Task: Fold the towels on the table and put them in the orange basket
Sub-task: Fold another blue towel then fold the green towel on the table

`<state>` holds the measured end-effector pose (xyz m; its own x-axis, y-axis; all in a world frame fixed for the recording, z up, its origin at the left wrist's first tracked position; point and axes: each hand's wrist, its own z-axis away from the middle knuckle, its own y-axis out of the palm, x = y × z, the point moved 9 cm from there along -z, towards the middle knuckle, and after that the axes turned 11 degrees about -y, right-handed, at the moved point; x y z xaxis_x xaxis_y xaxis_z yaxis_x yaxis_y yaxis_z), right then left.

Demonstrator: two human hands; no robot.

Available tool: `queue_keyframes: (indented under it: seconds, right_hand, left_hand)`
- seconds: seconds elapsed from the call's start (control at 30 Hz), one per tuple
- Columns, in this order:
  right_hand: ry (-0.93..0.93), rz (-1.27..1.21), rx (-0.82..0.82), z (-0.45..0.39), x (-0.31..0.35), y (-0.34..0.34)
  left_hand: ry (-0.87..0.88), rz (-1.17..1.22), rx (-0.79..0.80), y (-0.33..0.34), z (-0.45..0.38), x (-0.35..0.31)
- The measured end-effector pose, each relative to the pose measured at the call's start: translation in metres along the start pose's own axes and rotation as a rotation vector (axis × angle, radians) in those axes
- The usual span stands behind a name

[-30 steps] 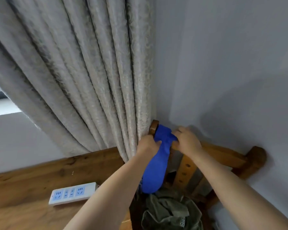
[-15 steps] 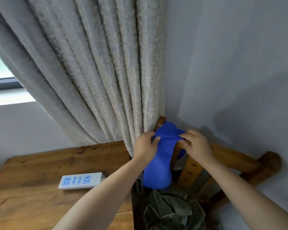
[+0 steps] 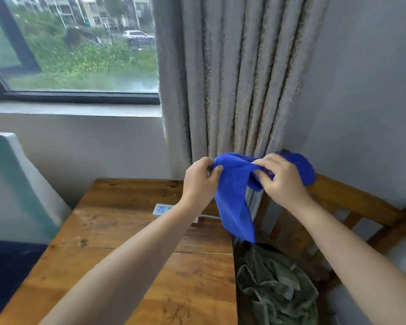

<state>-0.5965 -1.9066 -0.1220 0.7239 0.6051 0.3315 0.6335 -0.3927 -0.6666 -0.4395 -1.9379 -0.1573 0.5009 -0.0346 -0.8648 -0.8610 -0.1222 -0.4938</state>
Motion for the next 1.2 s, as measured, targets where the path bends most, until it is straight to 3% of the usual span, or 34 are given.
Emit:
queue_keyframes:
  seconds: [0.13, 0.33, 0.6, 0.77, 0.97, 1.1, 1.2]
  right_hand:
    - [-0.056, -0.08, 0.092, -0.007, 0.096, 0.028]
    - [-0.081, -0.169, 0.184, -0.004, 0.21, 0.097]
    - [-0.084, -0.295, 0.327, -0.006, 0.277, 0.182]
    - [-0.068, -0.299, 0.383, -0.018, 0.292, 0.232]
    - [0.065, -0.347, 0.43, -0.017, 0.256, 0.302]
    - [0.128, -0.322, 0.457, -0.015, 0.232, 0.345]
    - [0.142, -0.3, 0.446, -0.013, 0.221, 0.377]
  left_hand:
    - [0.044, -0.028, -0.071, -0.097, 0.054, 0.03]
    - [-0.054, -0.16, -0.195, -0.217, 0.103, 0.089]
    - [-0.2, -0.28, -0.232, -0.3, 0.121, 0.167]
    - [-0.357, -0.19, -0.164, -0.323, 0.107, 0.22]
    - [-0.487, 0.009, -0.013, -0.311, 0.066, 0.29]
    - [-0.511, -0.07, 0.032, -0.295, 0.042, 0.323]
    - [-0.428, -0.32, 0.037, -0.282, 0.025, 0.343]
